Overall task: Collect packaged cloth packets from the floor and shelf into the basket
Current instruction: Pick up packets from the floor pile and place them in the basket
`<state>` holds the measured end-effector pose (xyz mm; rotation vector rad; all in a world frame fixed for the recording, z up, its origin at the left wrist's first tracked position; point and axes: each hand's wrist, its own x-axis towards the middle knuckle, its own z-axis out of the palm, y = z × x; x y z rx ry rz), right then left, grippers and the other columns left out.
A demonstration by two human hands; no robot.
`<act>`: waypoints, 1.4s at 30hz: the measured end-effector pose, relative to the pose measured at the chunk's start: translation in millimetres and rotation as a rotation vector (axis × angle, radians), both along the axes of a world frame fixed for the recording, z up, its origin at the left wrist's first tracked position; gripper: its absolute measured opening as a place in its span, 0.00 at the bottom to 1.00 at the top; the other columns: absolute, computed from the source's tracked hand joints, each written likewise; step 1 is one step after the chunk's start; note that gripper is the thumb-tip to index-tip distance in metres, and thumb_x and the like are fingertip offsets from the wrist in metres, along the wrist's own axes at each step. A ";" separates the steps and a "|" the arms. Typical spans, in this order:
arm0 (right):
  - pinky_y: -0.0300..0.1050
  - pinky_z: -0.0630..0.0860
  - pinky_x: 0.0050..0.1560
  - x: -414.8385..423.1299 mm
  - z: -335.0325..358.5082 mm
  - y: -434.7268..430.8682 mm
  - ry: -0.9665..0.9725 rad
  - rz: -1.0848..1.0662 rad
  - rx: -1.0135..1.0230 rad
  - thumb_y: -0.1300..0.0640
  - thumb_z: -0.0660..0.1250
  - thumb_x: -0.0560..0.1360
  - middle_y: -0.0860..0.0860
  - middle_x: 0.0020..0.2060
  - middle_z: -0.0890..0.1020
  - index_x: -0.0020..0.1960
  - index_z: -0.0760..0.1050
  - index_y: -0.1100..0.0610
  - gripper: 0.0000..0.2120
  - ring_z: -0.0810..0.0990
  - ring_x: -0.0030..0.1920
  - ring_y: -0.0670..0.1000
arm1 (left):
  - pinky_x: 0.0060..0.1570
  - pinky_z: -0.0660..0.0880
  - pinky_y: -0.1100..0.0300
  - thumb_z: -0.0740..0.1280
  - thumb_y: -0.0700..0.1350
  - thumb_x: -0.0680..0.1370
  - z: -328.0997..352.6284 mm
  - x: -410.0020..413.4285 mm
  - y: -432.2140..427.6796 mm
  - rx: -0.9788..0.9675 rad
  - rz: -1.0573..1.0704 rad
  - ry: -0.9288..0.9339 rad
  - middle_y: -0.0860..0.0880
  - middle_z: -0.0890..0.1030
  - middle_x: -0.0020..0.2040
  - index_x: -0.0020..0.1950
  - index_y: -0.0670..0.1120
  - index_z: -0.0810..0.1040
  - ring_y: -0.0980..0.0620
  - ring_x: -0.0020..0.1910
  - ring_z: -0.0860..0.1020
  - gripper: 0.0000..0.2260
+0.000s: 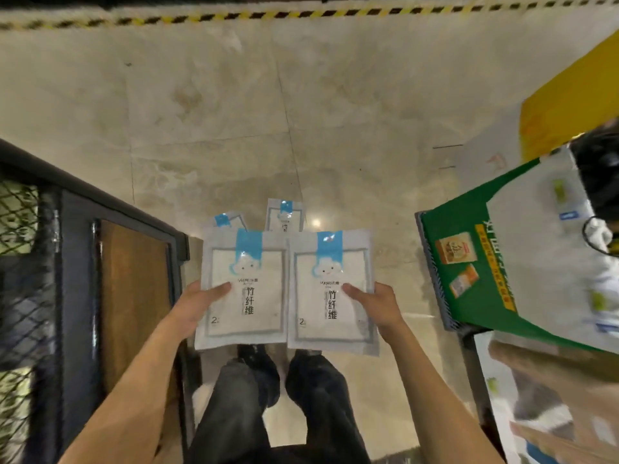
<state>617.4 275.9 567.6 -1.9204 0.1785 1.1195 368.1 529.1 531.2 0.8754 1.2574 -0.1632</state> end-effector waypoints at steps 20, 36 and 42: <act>0.40 0.80 0.34 -40.5 129.5 -139.7 -0.142 -0.397 0.182 0.58 0.76 0.72 0.54 0.43 0.87 0.50 0.81 0.59 0.09 0.86 0.39 0.50 | 0.64 0.75 0.39 0.70 0.42 0.77 145.4 67.9 -89.1 0.060 -0.333 -0.286 0.38 0.83 0.60 0.67 0.39 0.75 0.38 0.58 0.82 0.20; 0.53 0.83 0.50 -229.8 148.6 -248.5 -0.186 -0.907 0.198 0.58 0.74 0.75 0.54 0.46 0.87 0.57 0.81 0.59 0.12 0.87 0.46 0.55 | 0.55 0.81 0.47 0.84 0.52 0.62 175.6 56.6 -156.2 0.014 -0.809 -0.385 0.38 0.85 0.55 0.60 0.39 0.81 0.39 0.55 0.84 0.32; 0.50 0.82 0.48 -313.8 128.7 -294.1 -0.203 -1.129 0.181 0.58 0.73 0.76 0.53 0.46 0.87 0.58 0.81 0.59 0.12 0.87 0.46 0.54 | 0.57 0.79 0.43 0.71 0.41 0.76 173.9 38.9 -221.4 -0.024 -1.016 -0.336 0.37 0.85 0.54 0.60 0.38 0.80 0.38 0.54 0.84 0.13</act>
